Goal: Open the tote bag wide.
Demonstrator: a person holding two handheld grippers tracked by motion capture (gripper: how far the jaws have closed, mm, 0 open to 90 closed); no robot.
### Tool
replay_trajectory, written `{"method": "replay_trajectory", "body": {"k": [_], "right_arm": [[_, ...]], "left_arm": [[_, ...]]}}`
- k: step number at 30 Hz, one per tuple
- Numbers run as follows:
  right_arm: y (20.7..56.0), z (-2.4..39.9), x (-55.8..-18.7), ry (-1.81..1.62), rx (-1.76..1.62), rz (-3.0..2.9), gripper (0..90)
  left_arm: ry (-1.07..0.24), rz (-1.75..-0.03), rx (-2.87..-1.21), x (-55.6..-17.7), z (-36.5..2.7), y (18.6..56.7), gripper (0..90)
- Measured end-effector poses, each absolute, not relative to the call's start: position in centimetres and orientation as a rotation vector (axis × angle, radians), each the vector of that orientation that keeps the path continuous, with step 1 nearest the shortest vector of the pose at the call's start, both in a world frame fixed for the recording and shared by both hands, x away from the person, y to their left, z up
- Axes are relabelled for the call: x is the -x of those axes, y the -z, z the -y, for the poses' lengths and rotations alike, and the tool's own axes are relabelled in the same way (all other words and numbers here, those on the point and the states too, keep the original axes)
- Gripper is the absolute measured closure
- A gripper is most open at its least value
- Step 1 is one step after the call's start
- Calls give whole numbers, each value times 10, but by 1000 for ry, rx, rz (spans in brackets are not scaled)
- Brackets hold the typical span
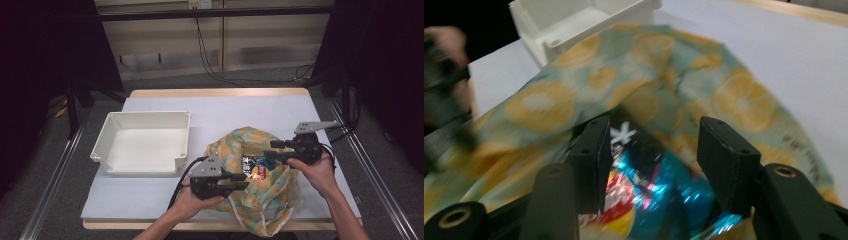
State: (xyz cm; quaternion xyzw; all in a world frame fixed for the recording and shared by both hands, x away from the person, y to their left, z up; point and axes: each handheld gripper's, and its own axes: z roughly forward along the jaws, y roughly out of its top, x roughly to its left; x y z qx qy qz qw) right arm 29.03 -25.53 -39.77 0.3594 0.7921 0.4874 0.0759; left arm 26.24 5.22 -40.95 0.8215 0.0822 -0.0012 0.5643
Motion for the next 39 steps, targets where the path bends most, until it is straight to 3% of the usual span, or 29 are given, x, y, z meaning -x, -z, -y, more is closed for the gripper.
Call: {"method": "replay_trajectory", "body": {"k": [4,9,12,15,16,17,18,20,25,28,29,30,31,34,39], "right_arm": [[404,258,-268,-1454,-1061,-2419,499],[418,264,-252,-1403,-1099,-2399,581],[425,273,-252,-1369,-1158,-2367,624],[430,276,-254,-1376,-1187,-2354,612],[432,276,-255,-1364,-1189,-2353,607],[437,277,-255,-1335,-1205,-2344,611],[437,277,-255,-1335,-1205,-2344,611],[440,279,-256,-1308,-1219,-2336,612],[447,289,-266,-1273,-1279,-2278,665],[448,291,-271,-1266,-1294,-2256,648],[448,292,-274,-1355,-1297,-2272,540],[448,292,-274,-1355,-1297,-2272,540],[447,286,-273,-1321,-1285,-2327,446],[447,282,-272,-1323,-1264,-2349,382],[448,288,-272,-1347,-1274,-2315,444]], "left_arm": [[-16,-235,-1945,-273,-41,416,671],[73,-204,-2006,-270,-14,424,468],[73,-166,-2094,-264,9,431,452],[71,-156,-2135,-262,14,437,531],[65,-144,-2127,-260,15,439,591],[73,-124,-2121,-258,14,440,765],[89,-113,-2121,-256,14,440,765],[101,-70,-2112,-252,14,440,868],[145,11,-2100,-238,16,437,898],[144,42,-2112,-230,18,437,899],[146,59,-2121,-225,20,438,898],[146,59,-2121,-225,20,438,898],[150,50,-2133,-225,21,443,897],[155,29,-2137,-228,21,449,897],[169,33,-2152,-227,20,456,897]]}}
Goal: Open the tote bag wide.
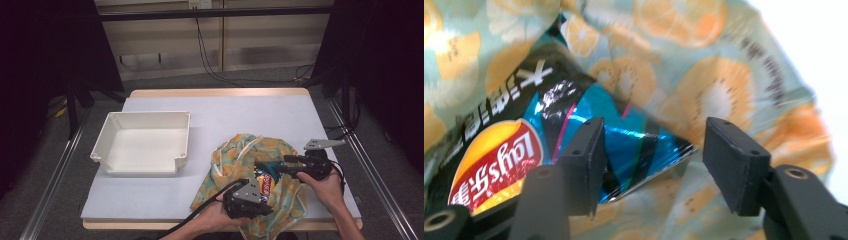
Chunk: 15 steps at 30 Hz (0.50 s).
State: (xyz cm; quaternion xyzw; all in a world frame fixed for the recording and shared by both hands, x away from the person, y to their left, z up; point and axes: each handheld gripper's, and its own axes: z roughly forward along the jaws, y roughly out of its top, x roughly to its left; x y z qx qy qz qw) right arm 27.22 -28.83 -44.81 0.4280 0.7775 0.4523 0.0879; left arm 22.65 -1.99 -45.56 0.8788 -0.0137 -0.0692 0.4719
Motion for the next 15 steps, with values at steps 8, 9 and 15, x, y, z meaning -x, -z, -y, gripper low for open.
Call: {"method": "replay_trajectory", "body": {"k": [8,9,15], "right_arm": [[443,291,-293,-1237,-1272,-2245,483],[446,290,-299,-1226,-1278,-2265,453],[470,273,-330,-1124,-1284,-2358,811]], "left_arm": [[174,79,-2151,-221,21,457,899],[175,81,-2153,-219,22,457,899],[224,131,-2144,-216,23,459,900]]}}
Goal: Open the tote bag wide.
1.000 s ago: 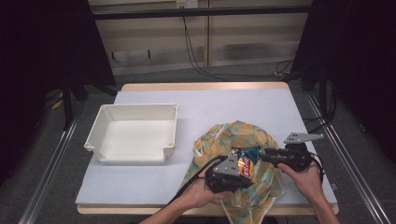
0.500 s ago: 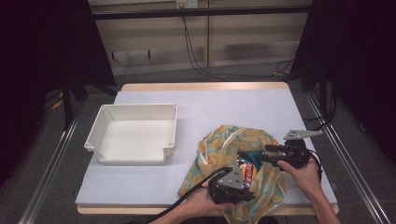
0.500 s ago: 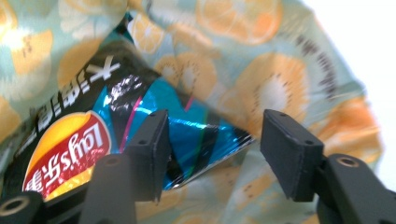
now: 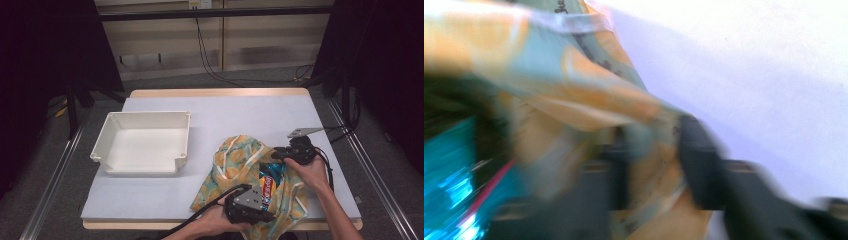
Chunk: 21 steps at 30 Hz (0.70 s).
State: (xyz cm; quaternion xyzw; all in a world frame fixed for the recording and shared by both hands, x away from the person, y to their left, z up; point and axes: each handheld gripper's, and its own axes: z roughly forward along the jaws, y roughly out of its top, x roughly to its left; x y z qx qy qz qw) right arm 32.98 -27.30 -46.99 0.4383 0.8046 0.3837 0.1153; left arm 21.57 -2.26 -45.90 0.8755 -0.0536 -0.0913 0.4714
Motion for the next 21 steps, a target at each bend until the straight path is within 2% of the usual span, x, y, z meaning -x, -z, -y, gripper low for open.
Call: {"method": "replay_trajectory", "body": {"k": [1,7,8,16,21], "right_arm": [[473,269,-339,-1126,-1279,-2356,900],[469,251,-365,-1124,-1249,-2370,900],[465,244,-376,-1121,-1252,-2345,900],[464,233,-409,-1156,-1303,-2241,900],[473,227,-408,-1172,-1256,-2318,898]], "left_arm": [[227,153,-2161,-215,23,460,900],[228,165,-2175,-212,28,466,900],[181,145,-2189,-215,27,466,900],[169,74,-2169,-238,20,467,900],[177,30,-2166,-238,19,468,886]]}}
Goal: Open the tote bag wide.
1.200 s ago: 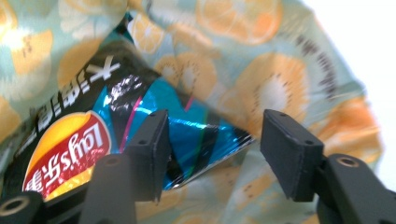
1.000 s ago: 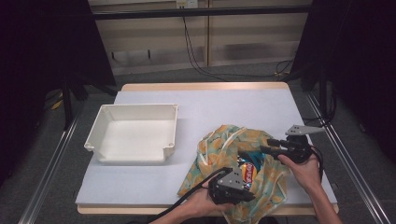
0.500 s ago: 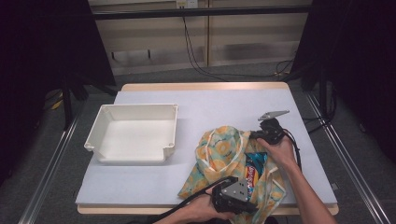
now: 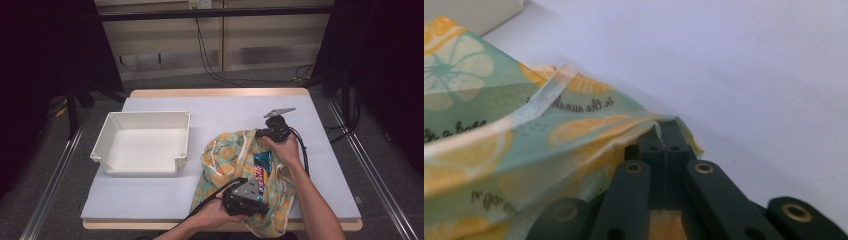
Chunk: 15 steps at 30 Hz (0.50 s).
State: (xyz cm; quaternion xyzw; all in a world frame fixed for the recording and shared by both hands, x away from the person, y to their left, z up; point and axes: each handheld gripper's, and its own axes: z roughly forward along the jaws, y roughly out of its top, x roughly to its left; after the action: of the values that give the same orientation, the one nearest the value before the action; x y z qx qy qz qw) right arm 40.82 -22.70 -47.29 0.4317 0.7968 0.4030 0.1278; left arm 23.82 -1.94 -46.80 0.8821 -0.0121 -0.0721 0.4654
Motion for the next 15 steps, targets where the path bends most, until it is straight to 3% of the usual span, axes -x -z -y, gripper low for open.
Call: {"method": "replay_trajectory", "body": {"k": [1,2,8,10,11,15], "right_arm": [[468,231,-403,-1210,-1255,-2290,796],[468,231,-403,-1210,-1255,-2290,796],[445,251,-383,-1288,-1259,-2231,537],[437,255,-374,-1311,-1251,-2217,511],[429,258,-362,-1339,-1241,-2219,447],[420,261,-339,-1368,-1216,-2228,418]], "left_arm": [[184,18,-2159,-239,18,467,833],[201,-10,-2141,-240,17,465,833],[182,-43,-2099,-243,9,454,740],[172,-50,-2093,-245,6,449,704],[166,-68,-2083,-245,4,446,654],[159,-76,-2062,-251,-6,435,613]]}}
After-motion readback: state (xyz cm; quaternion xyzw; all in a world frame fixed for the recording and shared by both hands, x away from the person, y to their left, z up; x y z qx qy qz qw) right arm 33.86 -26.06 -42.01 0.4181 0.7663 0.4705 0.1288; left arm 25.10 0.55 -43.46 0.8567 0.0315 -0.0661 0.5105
